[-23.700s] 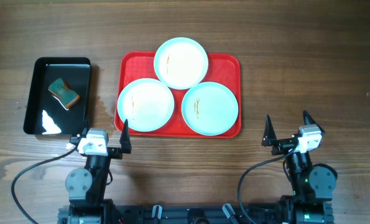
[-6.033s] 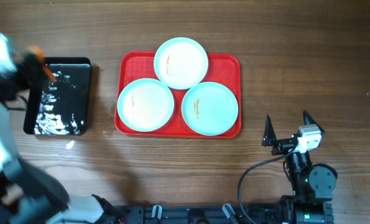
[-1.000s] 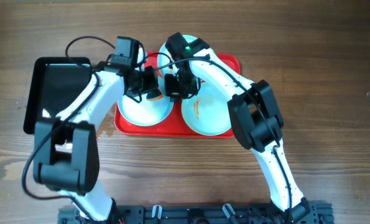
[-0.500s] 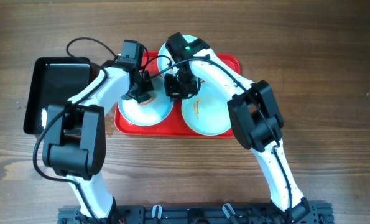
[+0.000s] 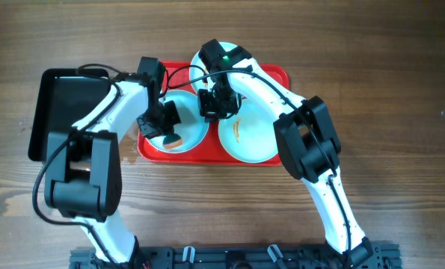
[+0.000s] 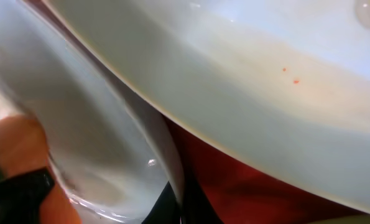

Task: Clean dirty plates on tray and stack at the side
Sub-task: 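Scrub the left plate with the sponge in the left gripper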

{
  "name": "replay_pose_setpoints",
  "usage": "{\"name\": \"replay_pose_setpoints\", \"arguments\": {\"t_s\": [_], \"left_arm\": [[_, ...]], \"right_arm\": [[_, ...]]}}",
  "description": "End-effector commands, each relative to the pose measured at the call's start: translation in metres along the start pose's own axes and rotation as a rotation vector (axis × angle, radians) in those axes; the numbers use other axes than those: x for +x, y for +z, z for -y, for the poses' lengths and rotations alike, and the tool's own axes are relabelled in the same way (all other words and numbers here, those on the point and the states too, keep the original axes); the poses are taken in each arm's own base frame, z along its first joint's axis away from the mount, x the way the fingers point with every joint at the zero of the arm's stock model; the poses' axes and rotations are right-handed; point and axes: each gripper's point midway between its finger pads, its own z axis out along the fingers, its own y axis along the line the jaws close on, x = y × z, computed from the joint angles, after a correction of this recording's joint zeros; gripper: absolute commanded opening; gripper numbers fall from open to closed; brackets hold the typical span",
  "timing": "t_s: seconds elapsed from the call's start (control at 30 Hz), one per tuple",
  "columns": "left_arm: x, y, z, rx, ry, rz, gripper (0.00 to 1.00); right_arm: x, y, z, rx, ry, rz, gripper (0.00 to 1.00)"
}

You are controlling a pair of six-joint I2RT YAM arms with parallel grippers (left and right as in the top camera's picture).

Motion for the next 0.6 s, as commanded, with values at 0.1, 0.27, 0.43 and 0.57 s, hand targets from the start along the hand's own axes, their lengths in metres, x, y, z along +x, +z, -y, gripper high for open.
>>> {"name": "replay_pose_setpoints", "arguments": {"t_s": [0.1,0.27,0.43,0.57], "left_arm": [[-0.013,0.001,0.052,0.129,0.091,0.102,0.04],[-0.015,0.027,0.029,-0.012,0.089,0.108,0.04],[-0.005,0.044,-0.027,-0.201,0.073,0.086,0.04],[-0.011,0.041,-0.064,-0.326,0.034,0.116,0.04]], "right_arm": [[0.001,0.01,0.011,0.049,0.007,-0.005,0.04],[0.002,0.01,0.011,0.049,0.006,-0.006,0.04],[0.003,0.01,0.014,0.064,0.008,-0.008,0.04],[0.003,0.01,0.017,0.075,0.009,-0.007,0.04]]}}
